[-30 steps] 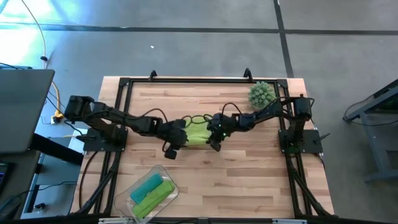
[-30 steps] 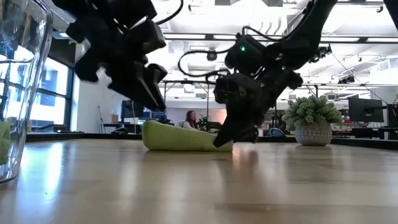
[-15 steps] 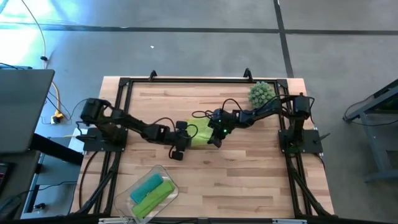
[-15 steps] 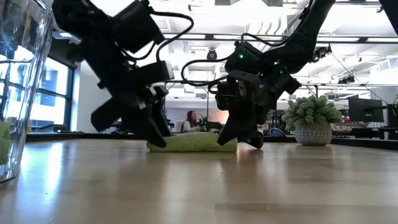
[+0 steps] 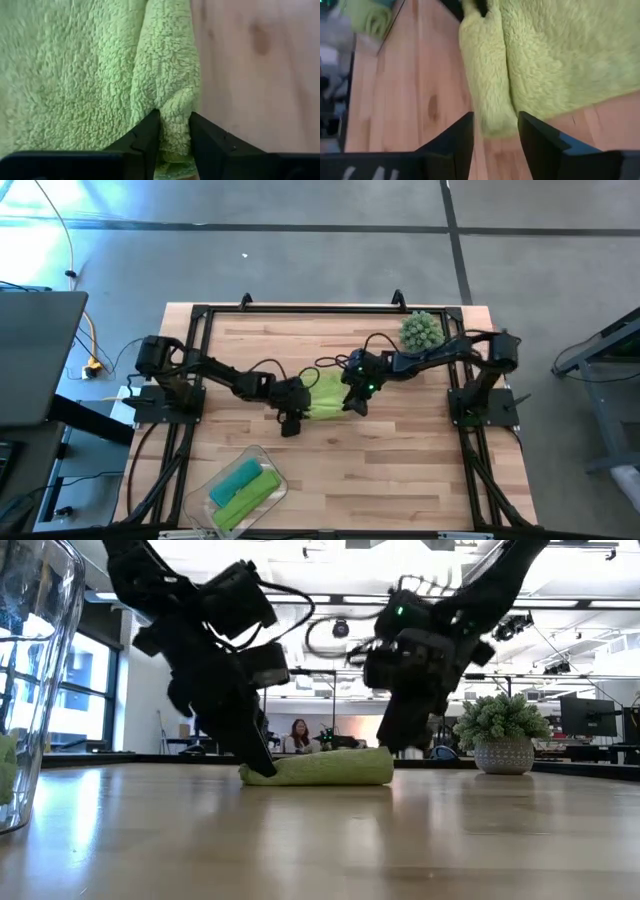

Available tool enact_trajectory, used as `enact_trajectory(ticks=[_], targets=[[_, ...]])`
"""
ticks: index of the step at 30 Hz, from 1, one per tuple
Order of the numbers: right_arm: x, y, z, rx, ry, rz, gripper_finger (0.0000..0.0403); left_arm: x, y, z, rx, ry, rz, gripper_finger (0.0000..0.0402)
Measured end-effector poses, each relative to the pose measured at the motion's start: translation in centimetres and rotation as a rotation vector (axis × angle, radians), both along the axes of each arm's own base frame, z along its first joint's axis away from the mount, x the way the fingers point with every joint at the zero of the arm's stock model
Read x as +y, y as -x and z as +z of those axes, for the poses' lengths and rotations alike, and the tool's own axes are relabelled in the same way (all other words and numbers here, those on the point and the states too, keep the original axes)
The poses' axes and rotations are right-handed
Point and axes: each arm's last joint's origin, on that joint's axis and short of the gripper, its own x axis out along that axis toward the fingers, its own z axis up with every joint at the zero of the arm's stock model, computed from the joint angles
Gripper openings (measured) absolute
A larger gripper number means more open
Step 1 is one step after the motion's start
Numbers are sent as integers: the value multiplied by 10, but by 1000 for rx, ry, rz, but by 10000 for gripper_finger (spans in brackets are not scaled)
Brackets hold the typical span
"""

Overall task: Roll microfiber towels into tight, uniform cylinder then place into a basket
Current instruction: Roll the light green microfiber cloth

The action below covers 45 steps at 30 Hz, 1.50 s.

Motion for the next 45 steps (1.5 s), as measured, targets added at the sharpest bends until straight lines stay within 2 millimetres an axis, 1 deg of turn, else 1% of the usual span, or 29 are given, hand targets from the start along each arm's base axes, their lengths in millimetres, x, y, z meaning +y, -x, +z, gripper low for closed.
enact_trajectory(ticks=[2, 4, 7, 11, 13, 15, 22, 25, 28, 33, 37, 40, 43, 45], targets=[[3, 5, 12, -16, 69, 38, 147, 6, 1, 0, -3, 86, 10, 86], [11, 9, 23, -41, 191, 82, 148, 13, 2, 0, -5, 169, 25, 80], [35, 8, 36, -142, 438, 224, 148, 21, 4, -2, -2, 263, 69, 72], [72, 4, 36, -232, 754, 398, 149, 28, 5, -2, 0, 315, 99, 65], [84, 2, 32, -229, 872, 411, 149, 28, 5, -2, 1, 313, 100, 62], [91, 0, 26, -208, 942, 398, 149, 28, 5, -2, 0, 314, 103, 59], [96, -8, 0, -159, 908, 367, 149, 28, 5, -2, 2, 321, 130, 55], [94, -11, -10, -126, 957, 324, 149, 28, 5, -2, 2, 323, 135, 55], [93, -12, -15, -103, 1009, 284, 149, 26, 4, -2, 1, 323, 129, 56], [91, -13, -18, -91, 1009, 277, 149, 24, 3, -2, -6, 308, 139, 63], [84, -12, -20, -55, 902, 218, 149, 25, 3, 0, -18, 307, 138, 76], [79, -12, -20, -29, 814, 170, 148, 25, 3, 5, -37, 292, 120, 91], [73, -11, -22, -5, 766, 141, 139, 26, 6, 13, -52, 273, 125, 107], [70, -11, -25, 11, 752, 138, 125, 28, 9, 22, -66, 266, 123, 117]])
